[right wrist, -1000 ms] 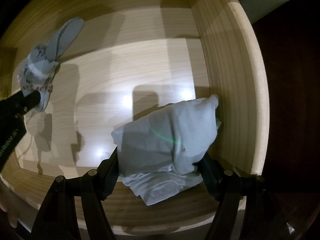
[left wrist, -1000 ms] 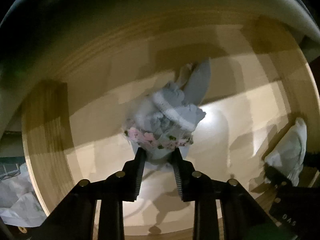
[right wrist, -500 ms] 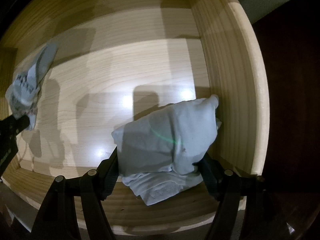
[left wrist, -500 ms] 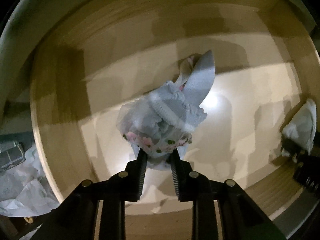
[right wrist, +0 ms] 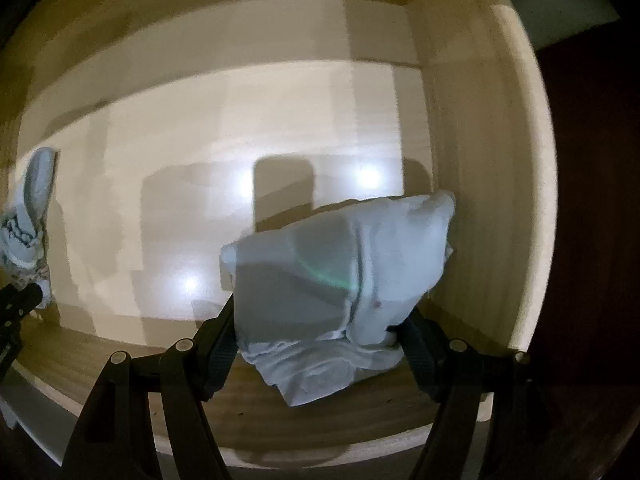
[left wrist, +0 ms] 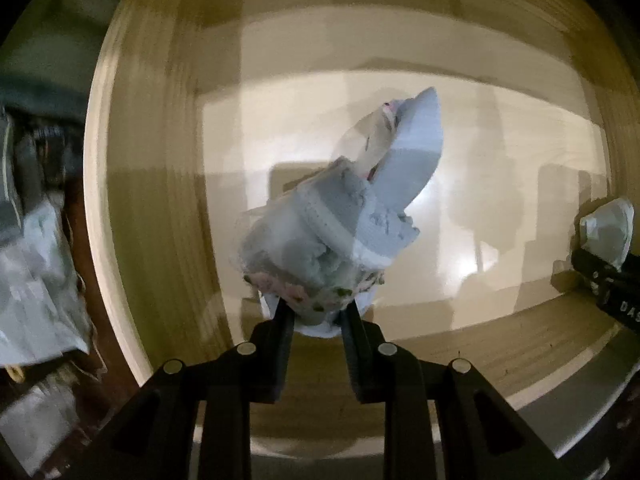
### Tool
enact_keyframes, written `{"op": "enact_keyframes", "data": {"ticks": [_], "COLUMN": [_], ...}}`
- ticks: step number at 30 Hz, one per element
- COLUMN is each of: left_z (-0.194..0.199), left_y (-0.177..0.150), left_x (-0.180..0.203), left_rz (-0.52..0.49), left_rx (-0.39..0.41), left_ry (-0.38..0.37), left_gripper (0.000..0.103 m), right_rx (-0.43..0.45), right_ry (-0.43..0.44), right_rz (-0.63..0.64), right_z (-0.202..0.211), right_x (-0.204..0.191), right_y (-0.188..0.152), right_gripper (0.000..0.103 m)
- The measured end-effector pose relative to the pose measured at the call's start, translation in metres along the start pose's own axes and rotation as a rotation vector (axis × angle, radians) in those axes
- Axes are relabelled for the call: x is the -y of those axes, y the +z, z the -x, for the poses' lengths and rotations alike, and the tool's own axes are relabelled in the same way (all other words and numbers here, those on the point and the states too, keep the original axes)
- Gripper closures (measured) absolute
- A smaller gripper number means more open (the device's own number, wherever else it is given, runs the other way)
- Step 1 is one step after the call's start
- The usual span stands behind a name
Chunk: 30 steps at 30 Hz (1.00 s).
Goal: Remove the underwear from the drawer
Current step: 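Lift the pink-trimmed sock out of the drawer with the left tool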
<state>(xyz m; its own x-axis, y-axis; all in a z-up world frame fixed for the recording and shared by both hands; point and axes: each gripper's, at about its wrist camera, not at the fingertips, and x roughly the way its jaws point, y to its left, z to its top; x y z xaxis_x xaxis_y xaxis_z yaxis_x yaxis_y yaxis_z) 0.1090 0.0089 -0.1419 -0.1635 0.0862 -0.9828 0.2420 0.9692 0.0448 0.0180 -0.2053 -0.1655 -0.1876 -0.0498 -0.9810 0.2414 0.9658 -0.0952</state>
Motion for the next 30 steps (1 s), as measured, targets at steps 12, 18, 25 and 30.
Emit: {"op": "enact_keyframes", "data": {"ticks": [12, 18, 25, 30], "left_z": [0.022, 0.048, 0.028, 0.012], "left_y": [-0.012, -0.007, -0.003, -0.004], "left_x": [-0.012, -0.013, -0.010, -0.004], "left_rz": [0.037, 0.055, 0.075, 0.053], "left_rx": [0.068, 0.187, 0.167, 0.149], "left_ry": [-0.097, -0.134, -0.117, -0.055], "left_gripper": [0.060, 0.048, 0.048, 0.047], "right_rx": [-0.065, -0.098, -0.099, -0.107], "right_ry": [0.019, 0.145, 0.132, 0.119], "right_rz": [0.091, 0.044, 0.050, 0.059], "right_z": [-0.005, -0.009, -0.012, -0.015], "right_x": [-0.014, -0.004, -0.006, -0.012], "right_y": [0.010, 0.016, 0.010, 0.004], "right_gripper": [0.031, 0.030, 0.030, 0.031]}}
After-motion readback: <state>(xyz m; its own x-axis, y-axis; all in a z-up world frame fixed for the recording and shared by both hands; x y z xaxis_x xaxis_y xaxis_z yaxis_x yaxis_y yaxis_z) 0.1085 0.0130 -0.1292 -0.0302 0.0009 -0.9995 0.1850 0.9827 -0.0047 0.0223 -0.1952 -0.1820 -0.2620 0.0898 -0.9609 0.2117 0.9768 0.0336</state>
